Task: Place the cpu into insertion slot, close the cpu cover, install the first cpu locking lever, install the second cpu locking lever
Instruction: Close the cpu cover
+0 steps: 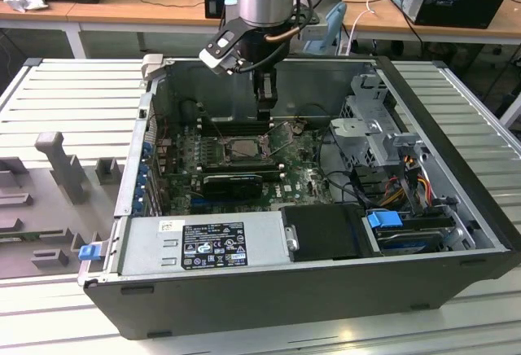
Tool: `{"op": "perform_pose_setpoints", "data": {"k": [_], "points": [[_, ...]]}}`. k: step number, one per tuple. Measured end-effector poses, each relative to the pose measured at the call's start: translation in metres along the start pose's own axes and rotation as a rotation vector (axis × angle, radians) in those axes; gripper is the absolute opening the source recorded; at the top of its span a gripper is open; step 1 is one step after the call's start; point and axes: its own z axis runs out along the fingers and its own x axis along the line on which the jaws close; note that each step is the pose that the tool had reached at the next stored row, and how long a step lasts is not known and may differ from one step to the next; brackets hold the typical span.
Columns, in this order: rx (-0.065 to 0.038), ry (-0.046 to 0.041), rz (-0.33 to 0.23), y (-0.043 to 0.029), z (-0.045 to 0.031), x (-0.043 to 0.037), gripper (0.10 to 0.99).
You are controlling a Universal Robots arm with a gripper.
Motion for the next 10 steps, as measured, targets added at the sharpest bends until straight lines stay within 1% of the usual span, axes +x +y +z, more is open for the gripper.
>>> {"op": "perform_pose_setpoints", "data": {"k": [10], "points": [[0.0, 0.0, 0.0, 0.0034, 0.0002, 0.0001, 0.106]]}}
